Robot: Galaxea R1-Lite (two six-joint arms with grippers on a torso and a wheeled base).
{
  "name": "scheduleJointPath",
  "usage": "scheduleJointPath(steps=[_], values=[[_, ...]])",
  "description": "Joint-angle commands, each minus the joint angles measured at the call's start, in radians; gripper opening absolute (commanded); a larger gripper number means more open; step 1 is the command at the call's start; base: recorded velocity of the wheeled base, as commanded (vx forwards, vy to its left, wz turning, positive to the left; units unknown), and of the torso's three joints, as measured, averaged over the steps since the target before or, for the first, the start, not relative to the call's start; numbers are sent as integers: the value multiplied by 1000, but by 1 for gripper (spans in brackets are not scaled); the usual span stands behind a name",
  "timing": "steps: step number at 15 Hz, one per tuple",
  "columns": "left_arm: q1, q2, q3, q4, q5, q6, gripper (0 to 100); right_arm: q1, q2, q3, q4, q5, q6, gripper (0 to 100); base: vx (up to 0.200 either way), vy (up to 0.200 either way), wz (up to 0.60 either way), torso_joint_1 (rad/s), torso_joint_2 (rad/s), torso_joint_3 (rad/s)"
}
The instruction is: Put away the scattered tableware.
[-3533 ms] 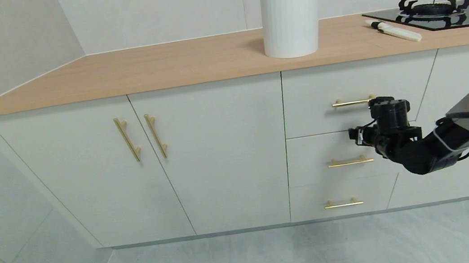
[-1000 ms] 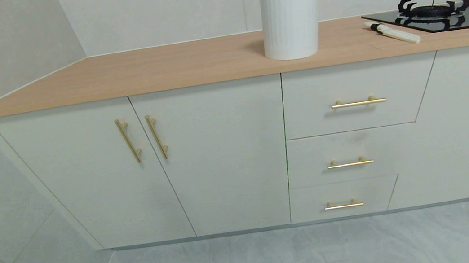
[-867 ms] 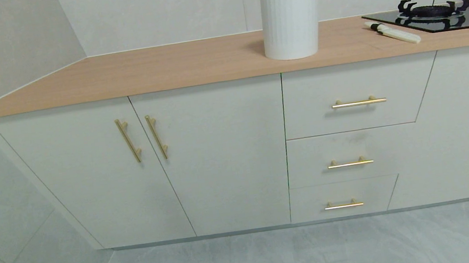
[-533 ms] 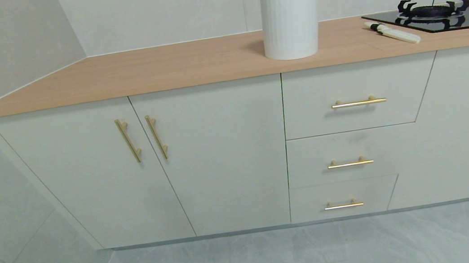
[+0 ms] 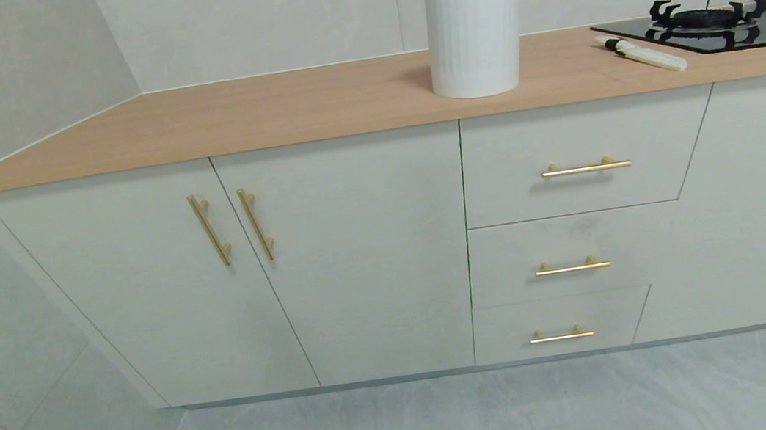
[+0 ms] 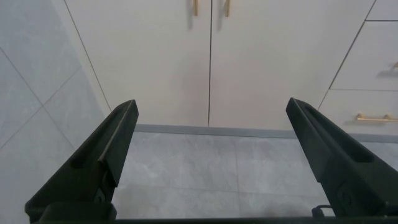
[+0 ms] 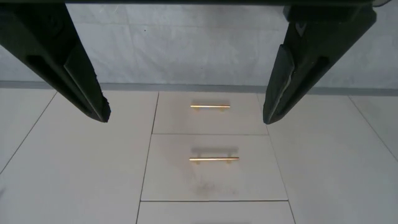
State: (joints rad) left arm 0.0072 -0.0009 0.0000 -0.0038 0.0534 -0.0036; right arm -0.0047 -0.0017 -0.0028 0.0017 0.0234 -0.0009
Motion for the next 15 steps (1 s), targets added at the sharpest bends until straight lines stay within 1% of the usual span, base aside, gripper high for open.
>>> scheduleJointPath(steps=[1,2,15], values=[[0,1,0,-1,0,1,100,0,2,0,3,0,-1,100,0,0,0,0,0,0],[0,1,0,1,-1,1,100,0,2,0,3,1,-1,100,0,0,0,0,0,0],[0,1,0,1,0,-1,100,0,2,0,3,1,-1,100,200,0,0,4,1,3]])
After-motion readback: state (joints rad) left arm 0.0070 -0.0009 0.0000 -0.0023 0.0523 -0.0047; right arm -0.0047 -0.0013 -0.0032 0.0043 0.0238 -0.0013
